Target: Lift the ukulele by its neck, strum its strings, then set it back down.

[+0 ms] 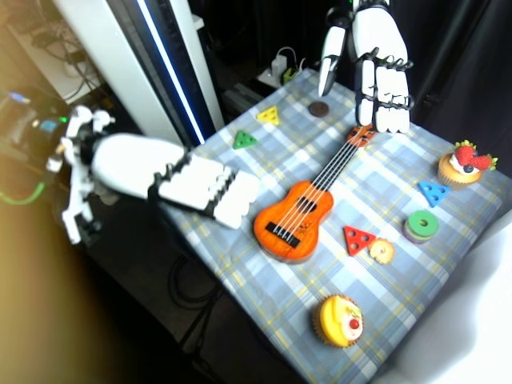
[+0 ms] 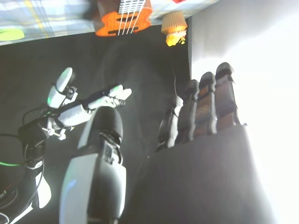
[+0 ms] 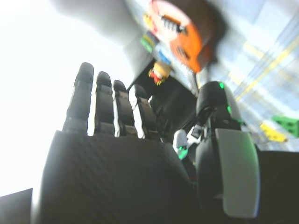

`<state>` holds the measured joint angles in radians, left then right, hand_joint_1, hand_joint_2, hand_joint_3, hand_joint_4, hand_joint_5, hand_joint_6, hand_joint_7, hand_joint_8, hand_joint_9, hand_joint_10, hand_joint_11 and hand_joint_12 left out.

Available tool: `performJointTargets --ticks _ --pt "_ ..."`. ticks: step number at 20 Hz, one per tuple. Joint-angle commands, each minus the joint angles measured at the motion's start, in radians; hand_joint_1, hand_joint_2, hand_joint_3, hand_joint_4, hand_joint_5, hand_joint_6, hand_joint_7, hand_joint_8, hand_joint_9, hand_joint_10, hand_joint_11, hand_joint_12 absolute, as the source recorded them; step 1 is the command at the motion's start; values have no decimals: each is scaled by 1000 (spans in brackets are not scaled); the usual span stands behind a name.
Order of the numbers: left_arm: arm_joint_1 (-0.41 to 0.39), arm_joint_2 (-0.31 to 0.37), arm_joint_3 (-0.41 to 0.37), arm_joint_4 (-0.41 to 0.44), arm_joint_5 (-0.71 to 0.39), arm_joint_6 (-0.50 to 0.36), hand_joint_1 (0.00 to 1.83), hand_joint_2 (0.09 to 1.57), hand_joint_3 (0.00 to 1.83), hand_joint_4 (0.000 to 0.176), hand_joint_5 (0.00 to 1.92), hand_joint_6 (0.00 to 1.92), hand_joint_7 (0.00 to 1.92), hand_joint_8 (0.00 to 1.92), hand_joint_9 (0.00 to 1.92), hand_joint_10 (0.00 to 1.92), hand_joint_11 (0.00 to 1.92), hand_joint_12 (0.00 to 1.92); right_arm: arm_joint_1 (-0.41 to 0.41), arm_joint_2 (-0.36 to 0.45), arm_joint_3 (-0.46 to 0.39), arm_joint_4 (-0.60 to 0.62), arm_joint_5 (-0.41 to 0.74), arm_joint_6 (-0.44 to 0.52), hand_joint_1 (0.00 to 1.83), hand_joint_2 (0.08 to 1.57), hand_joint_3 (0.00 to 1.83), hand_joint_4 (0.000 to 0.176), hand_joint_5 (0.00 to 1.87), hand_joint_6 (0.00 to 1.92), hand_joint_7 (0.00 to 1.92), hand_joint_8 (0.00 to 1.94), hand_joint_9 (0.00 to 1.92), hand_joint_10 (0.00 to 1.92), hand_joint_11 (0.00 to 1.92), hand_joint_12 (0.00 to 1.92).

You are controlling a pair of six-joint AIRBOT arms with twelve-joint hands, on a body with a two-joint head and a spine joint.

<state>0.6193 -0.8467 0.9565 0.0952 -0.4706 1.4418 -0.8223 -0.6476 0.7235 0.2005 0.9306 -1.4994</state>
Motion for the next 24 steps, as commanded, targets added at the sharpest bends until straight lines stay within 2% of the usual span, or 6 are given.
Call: performJointTargets --ticks 1,12,14,16,17,24 --pt "-9 -9 -6 -6 -127 -3 325 1189 32 56 0 0 0 0 0 0 0 0 0 12 3 5 128 -7 503 1306 25 0 0 0 0 0 0 0 0 0" --pt "7 -47 25 -50 -55 26 729 1020 0 74 0 0 0 0 0 0 0 0 -10 6 3 33 161 -7 592 1286 2 0 0 0 0 0 0 0 0 0" --pt "22 -71 38 -96 -41 70 864 966 0 59 0 0 0 0 0 0 10 10 -18 6 0 45 182 -7 591 1288 3 0 0 0 0 0 0 0 0 0" --pt "43 -103 55 -157 -36 115 1033 940 2 36 103 16 94 11 82 17 0 940 -27 10 -4 59 208 -6 634 1283 0 0 0 0 0 0 0 0 0 0" --pt "51 -112 59 -188 -36 147 1035 943 1 36 113 10 106 6 90 17 0 1089 -29 12 -6 62 214 -6 637 1283 0 0 0 0 0 0 0 0 0 0" --pt "100 -206 117 -397 -33 318 1078 1048 8 17 214 9 288 24 247 125 0 1475 -39 14 -10 76 245 -1 585 1315 8 0 0 0 0 0 0 0 0 0"
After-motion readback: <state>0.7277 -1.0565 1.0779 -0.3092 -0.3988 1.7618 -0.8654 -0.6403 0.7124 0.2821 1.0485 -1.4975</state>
